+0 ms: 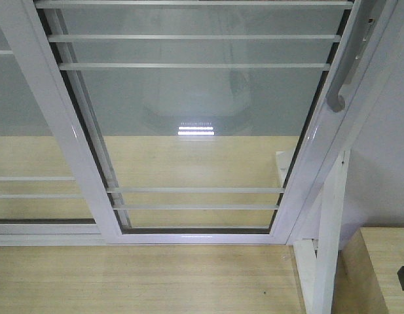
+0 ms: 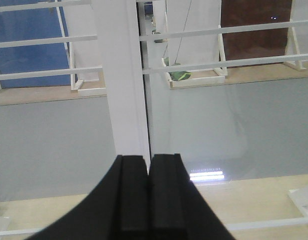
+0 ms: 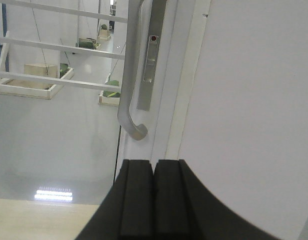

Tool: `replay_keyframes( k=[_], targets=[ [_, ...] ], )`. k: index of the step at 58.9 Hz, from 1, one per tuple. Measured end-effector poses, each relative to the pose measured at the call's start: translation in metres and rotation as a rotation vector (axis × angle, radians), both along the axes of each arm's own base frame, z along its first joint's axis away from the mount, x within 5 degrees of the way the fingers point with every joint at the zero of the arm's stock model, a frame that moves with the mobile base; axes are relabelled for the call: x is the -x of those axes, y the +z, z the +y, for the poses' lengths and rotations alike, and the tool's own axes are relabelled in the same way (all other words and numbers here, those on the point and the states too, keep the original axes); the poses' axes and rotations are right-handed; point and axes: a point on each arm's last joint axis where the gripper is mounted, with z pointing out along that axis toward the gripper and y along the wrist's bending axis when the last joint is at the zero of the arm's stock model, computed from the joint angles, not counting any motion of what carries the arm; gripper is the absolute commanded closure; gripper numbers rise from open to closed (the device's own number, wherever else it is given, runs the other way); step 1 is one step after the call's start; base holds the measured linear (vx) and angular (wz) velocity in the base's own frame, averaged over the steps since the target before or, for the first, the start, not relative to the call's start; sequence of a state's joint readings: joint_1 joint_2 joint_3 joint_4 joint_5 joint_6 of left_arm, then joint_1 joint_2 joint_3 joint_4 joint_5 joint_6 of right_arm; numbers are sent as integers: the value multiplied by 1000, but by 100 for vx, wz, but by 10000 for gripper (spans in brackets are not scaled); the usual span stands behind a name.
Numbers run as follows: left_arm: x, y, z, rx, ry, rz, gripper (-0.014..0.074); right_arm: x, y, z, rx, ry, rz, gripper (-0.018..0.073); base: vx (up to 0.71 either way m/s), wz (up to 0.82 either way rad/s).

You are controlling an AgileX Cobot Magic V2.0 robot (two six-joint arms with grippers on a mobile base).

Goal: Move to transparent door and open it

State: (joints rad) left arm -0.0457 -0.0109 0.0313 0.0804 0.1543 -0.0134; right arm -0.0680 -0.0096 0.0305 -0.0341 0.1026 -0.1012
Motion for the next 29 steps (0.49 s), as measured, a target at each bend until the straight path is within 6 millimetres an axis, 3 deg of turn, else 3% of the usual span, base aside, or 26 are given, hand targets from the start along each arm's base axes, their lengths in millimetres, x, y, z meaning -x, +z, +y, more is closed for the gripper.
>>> replay_keyframes(
  k=[29],
  targets=[
    [0, 2, 0, -17, -2, -24, 599, 0, 0, 0, 0, 0, -1, 566, 0, 0]
  ],
)
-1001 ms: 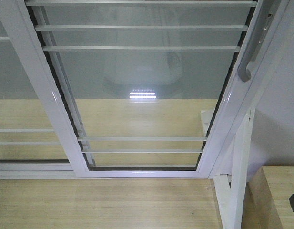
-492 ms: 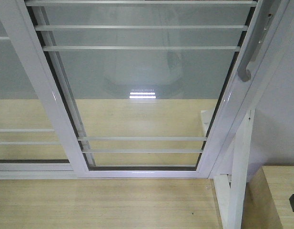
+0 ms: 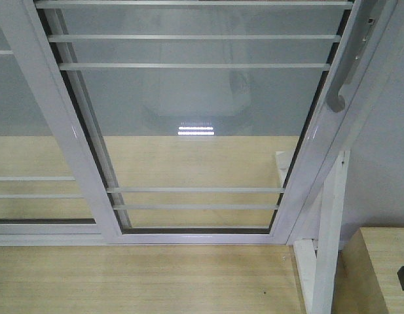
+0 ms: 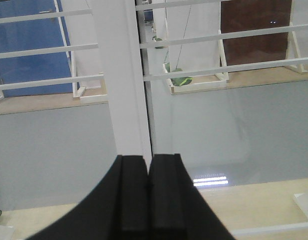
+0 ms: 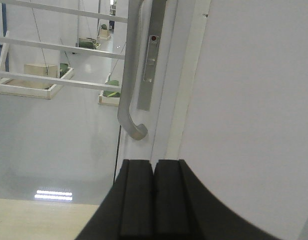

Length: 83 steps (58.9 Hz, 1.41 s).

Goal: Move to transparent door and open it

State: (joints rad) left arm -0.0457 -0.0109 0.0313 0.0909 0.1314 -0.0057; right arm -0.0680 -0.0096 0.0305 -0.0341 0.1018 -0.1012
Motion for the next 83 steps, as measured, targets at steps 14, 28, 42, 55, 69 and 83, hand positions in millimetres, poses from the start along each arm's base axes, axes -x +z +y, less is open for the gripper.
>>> replay_keyframes(
  k=[14, 28, 42, 55, 69, 83],
  targets=[
    [0, 1, 0, -5, -1, -6, 599, 0, 0, 0, 0, 0, 0, 566, 0, 0],
    [0, 2, 0, 1, -2, -24, 599, 0, 1, 0, 25, 1, -10, 566, 0, 0],
    [1, 20, -1, 5, -9, -132, 599, 2, 21, 0, -75, 8, -212, 564, 0, 0],
    [21, 108, 0, 8, -8, -364, 599, 22, 106, 2, -126, 24, -296, 564, 0, 0],
    [-7, 201, -1, 8, -6, -363, 599, 1, 217, 0, -6, -2, -285, 564, 0, 0],
    [-90, 224, -6, 3, -15, -256, 599, -97, 224, -7, 27, -7, -88, 561, 0, 0]
  ],
)
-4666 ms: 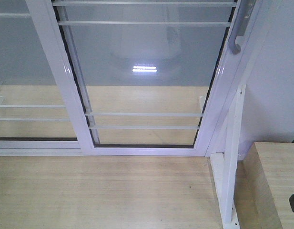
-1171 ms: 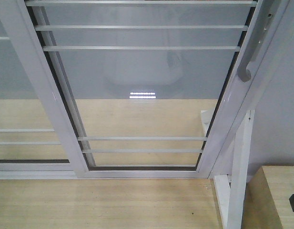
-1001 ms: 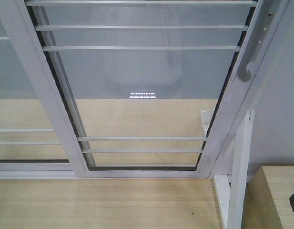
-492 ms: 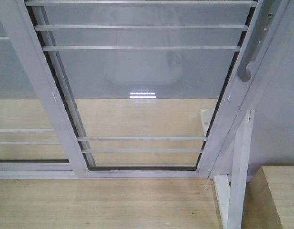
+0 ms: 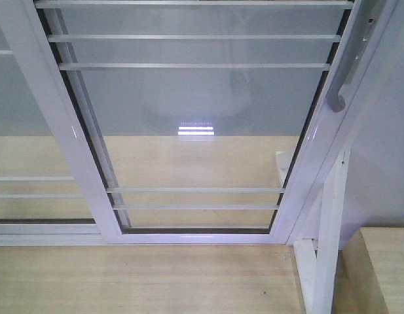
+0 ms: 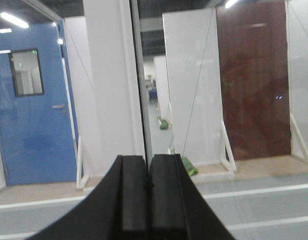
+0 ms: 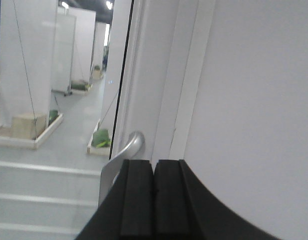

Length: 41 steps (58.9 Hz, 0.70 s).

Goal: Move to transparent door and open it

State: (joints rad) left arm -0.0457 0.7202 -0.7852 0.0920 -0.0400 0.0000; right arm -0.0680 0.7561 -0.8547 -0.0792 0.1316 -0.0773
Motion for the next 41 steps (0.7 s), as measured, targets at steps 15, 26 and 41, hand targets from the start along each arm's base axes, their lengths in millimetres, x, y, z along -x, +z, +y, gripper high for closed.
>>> replay_keyframes(
  k=[15, 26, 41],
  targets=[
    [-70, -41, -4, -4, -5, 202, 541, -71, -47, -4, -60, 4, 230, 480, 0, 0],
    [-95, -66, -5, -8, -5, 306, 372, -92, -68, -6, -67, 2, 316, 296, 0, 0],
    [-103, -74, -5, -8, -6, 335, 87, -104, -81, -6, -78, 1, 366, 86, 0, 0]
  ],
)
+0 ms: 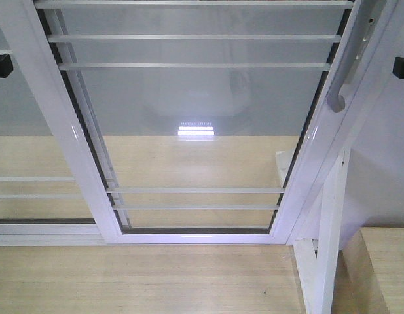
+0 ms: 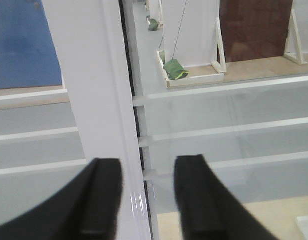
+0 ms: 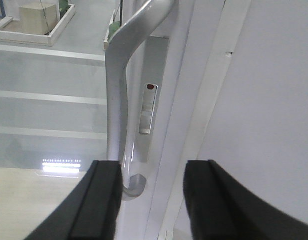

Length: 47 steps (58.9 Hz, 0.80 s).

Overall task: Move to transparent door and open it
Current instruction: 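Raise the right gripper and close it around the silver door handle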

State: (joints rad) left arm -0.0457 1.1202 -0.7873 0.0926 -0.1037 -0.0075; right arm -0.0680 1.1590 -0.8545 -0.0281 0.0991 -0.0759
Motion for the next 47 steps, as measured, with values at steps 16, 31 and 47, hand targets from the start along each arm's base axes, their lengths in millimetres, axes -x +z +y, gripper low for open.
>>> replay_keyframes(
  k=[16, 31, 47],
  targets=[
    [1, -4, 1, 40, 14, 42, 74, -15, -20, -1, -41, -9, 69, 84, 0, 0],
    [4, -24, 1, 46, 31, 262, 74, -45, -38, -3, -44, -10, 140, 84, 0, 0],
    [-2, -35, 1, 43, 33, 315, 74, -90, -41, -6, -38, -8, 148, 85, 0, 0]
  ],
)
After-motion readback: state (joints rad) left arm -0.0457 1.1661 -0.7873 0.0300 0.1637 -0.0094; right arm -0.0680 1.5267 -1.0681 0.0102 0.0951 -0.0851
